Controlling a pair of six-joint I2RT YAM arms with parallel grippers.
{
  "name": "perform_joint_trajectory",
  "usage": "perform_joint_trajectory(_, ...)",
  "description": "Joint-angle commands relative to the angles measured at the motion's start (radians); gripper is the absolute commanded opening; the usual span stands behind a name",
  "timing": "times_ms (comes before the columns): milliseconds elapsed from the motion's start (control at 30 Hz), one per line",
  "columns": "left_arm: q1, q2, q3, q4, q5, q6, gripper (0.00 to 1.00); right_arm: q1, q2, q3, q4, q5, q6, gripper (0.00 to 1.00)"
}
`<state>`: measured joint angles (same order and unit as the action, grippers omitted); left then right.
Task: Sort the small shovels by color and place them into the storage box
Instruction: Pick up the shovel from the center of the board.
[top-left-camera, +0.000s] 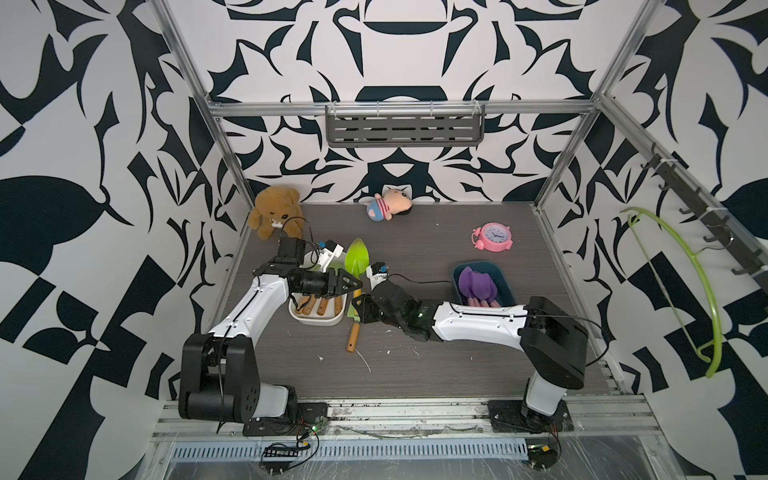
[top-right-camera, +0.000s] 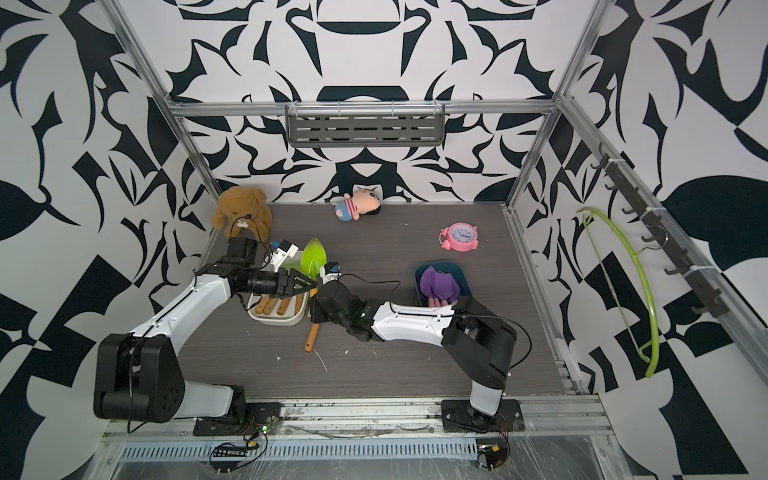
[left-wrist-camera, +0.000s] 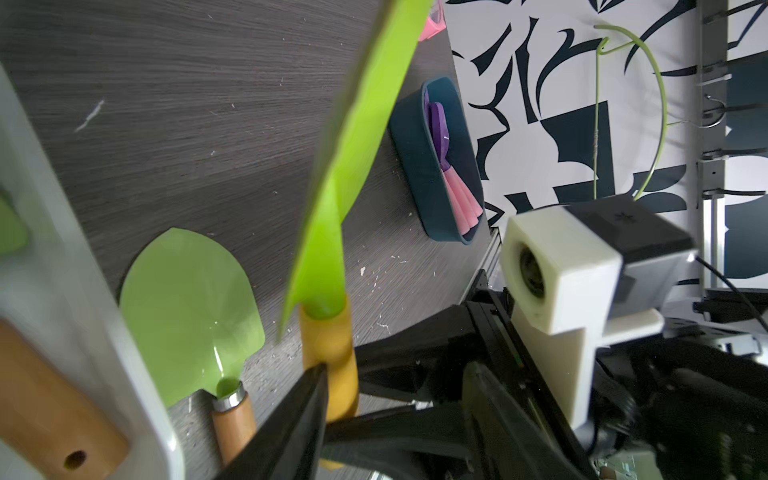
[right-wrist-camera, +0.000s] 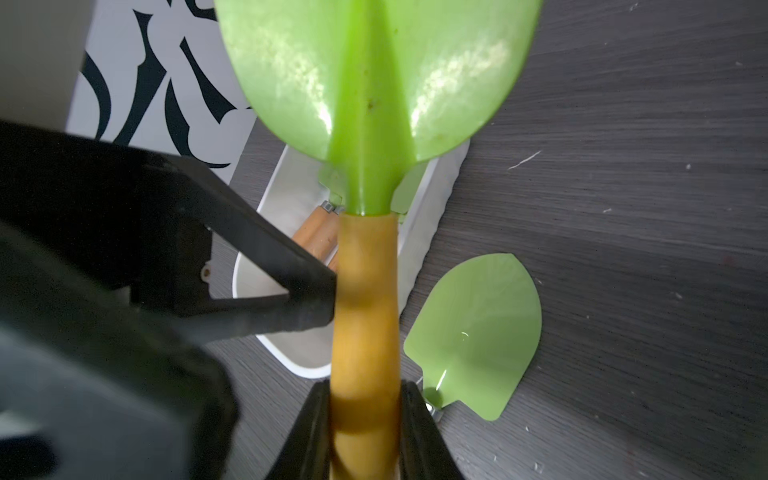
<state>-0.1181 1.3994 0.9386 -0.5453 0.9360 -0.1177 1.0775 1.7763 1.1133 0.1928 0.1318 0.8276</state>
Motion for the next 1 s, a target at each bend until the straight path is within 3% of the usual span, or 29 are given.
perform_joint_trajectory(0,-0.008,0.018,-0.009,0.019,-0.018,-0.022,0.56,0.002,-0.008,0.058,0.129,-0.018,0.005,0.00)
perform_joint_trajectory(233,-0.008,0.019,-0.003,0.012,-0.150,-0.021,0.51,0.002,0.005,0.070,0.134,-0.019,0.005,0.00)
perform_joint_trajectory(467,-0.008,0.017,0.000,0.012,-0.172,-0.020,0.51,0.002,-0.008,0.059,0.127,-0.007,-0.001,0.00)
perform_joint_trajectory(633,-0.008,0.023,0.012,0.015,-0.092,-0.010,0.34,0.002,-0.004,0.053,0.179,-0.039,-0.008,0.00)
perform_joint_trajectory(800,-0.008,0.024,0.023,-0.008,-0.093,0.028,0.14,0.002,-0.006,0.034,0.231,-0.071,-0.024,0.03)
perform_joint_trajectory(867,-0.002,0.028,0.029,-0.022,-0.106,0.040,0.03,0.002,-0.005,0.031,0.235,-0.082,-0.034,0.09)
perform_joint_trajectory(967,0.021,0.042,0.051,-0.051,-0.145,0.057,0.00,0.001,-0.017,0.019,0.227,-0.081,-0.041,0.22)
